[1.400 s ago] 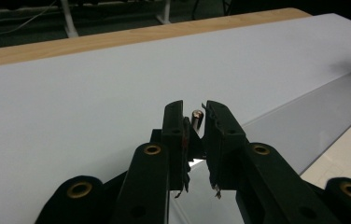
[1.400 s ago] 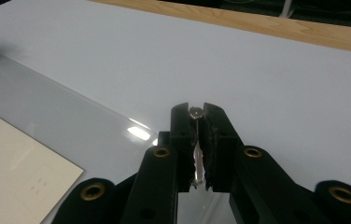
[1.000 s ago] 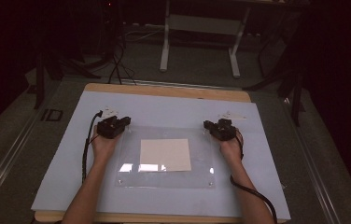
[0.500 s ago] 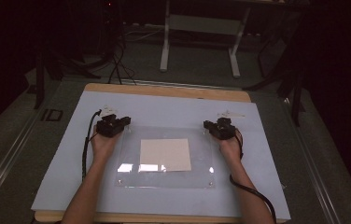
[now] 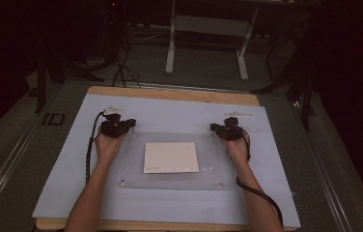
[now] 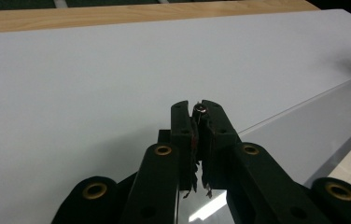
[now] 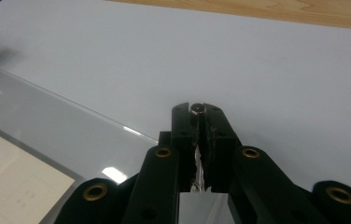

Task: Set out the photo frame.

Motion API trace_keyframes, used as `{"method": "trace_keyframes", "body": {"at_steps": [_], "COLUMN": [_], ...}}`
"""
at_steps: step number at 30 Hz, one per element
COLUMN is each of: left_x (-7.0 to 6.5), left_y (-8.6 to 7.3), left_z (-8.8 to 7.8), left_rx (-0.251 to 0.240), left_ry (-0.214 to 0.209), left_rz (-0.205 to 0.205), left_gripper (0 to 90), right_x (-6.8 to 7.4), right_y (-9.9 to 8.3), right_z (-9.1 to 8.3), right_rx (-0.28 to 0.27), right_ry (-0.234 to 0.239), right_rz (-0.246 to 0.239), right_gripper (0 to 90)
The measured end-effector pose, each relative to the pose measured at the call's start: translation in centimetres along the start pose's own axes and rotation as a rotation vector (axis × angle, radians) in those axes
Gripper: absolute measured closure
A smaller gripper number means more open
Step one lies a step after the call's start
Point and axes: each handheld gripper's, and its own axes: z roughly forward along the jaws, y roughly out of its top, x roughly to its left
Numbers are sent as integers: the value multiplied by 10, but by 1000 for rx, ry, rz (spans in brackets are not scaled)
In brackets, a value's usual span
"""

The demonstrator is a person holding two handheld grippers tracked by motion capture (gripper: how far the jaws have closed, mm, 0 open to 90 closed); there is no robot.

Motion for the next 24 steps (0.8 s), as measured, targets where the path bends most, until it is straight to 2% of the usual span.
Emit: {"method": "trace_keyframes", "body": {"at_steps": [7, 14, 18, 24], "left_x": [1, 7, 9, 12], "left_y": [4, 11, 15, 18], "left_z": [4, 13, 17, 22], "left_rx": [12, 26, 44, 57], "left_ry": [9, 1, 14, 10], "left_rz": [-19, -98, -122, -164], "left_gripper": [857, 860, 859, 859], "right_x": [-1, -8, -11, -11], "right_y": [4, 13, 16, 20], "right_z": [3, 11, 15, 19], "right_rx": [10, 39, 50, 70], "right_ry": [-6, 3, 8, -4], "right_rz": [6, 69, 99, 89], "right_gripper": [853, 855, 853, 844]}}
